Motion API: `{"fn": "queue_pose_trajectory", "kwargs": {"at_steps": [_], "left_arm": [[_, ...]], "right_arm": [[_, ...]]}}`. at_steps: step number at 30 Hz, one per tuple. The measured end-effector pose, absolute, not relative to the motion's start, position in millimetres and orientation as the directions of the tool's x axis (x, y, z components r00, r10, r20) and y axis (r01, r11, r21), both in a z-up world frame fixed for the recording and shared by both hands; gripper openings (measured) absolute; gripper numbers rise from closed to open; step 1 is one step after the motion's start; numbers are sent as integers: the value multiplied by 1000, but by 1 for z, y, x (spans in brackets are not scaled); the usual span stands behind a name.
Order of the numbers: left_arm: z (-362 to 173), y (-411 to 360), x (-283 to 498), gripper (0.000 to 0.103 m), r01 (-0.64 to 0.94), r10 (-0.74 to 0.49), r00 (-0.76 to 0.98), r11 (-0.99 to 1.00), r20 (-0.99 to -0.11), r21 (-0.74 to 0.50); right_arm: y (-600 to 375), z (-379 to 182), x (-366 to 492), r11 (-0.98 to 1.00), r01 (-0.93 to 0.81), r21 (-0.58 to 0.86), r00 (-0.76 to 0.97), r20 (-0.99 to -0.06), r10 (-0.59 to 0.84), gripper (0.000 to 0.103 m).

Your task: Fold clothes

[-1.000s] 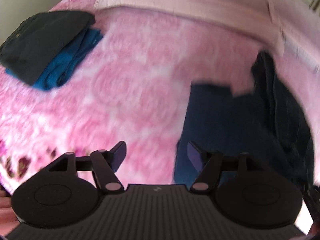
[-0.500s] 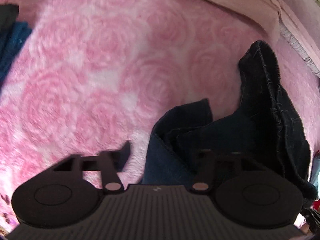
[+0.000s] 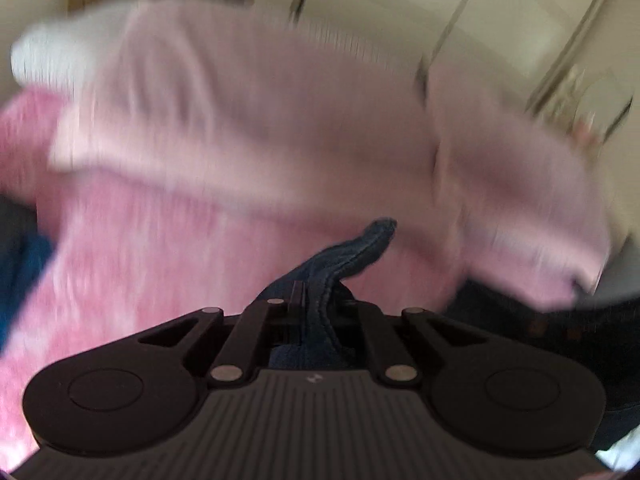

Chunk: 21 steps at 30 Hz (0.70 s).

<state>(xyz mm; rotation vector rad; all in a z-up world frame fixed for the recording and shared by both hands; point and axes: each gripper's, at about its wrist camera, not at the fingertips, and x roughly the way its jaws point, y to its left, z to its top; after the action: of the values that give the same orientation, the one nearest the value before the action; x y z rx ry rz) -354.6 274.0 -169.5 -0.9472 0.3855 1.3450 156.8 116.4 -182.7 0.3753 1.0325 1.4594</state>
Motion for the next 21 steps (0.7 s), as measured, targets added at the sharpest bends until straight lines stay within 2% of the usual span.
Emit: {"fn": "queue_pose_trajectory", "kwargs": {"at_steps": [5, 6, 7, 8, 9, 10, 11, 12, 13, 15, 18, 21], "left_arm": [[-87, 276, -362, 3, -917, 824, 186, -50, -536, -396], [-85, 264, -367, 4, -910, 837, 172, -67, -520, -408], [-91, 251, -372, 7, -903, 833, 165, -88, -528, -420], [-99, 238, -377, 14, -895, 828, 157, -110, -538, -431], [-122, 224, -381, 20, -892, 792, 135, -166, -596, -421], [-144, 211, -385, 32, -886, 750, 113, -221, -651, -408], [-167, 197, -390, 34, -879, 705, 92, -274, -704, -390], [-190, 183, -394, 31, -871, 655, 73, -326, -752, -368], [-212, 170, -398, 26, -861, 601, 55, -376, -797, -343], [-250, 145, -406, 26, -837, 497, 14, -469, -868, -282], [-272, 129, -402, 27, -840, 470, 18, -472, -882, -268], [-294, 113, -398, 34, -843, 443, 22, -474, -896, -255]], "right_arm": [[83, -124, 186, 23, -623, 782, -80, -93, 992, 1], [69, -116, 193, 6, -615, 789, -53, -48, 997, 1], [46, -120, 200, 30, -594, 804, -6, -42, 999, 1], [22, -125, 206, 58, -570, 819, 42, -41, 998, 1], [0, -135, 209, 110, -543, 833, 83, -76, 994, 1], [-22, -153, 212, 184, -513, 839, 115, -146, 983, 1], [-42, -174, 214, 283, -471, 835, 146, -242, 959, 1], [-62, -201, 217, 415, -398, 818, 174, -377, 910, 3], [-77, -228, 218, 528, -335, 780, 180, -497, 849, 13], [-108, -278, 216, 705, -233, 669, 178, -684, 708, 26], [-140, -323, 211, 810, -219, 544, 169, -796, 581, 27], [-144, -352, 207, 827, -238, 510, 123, -829, 546, 27]]}}
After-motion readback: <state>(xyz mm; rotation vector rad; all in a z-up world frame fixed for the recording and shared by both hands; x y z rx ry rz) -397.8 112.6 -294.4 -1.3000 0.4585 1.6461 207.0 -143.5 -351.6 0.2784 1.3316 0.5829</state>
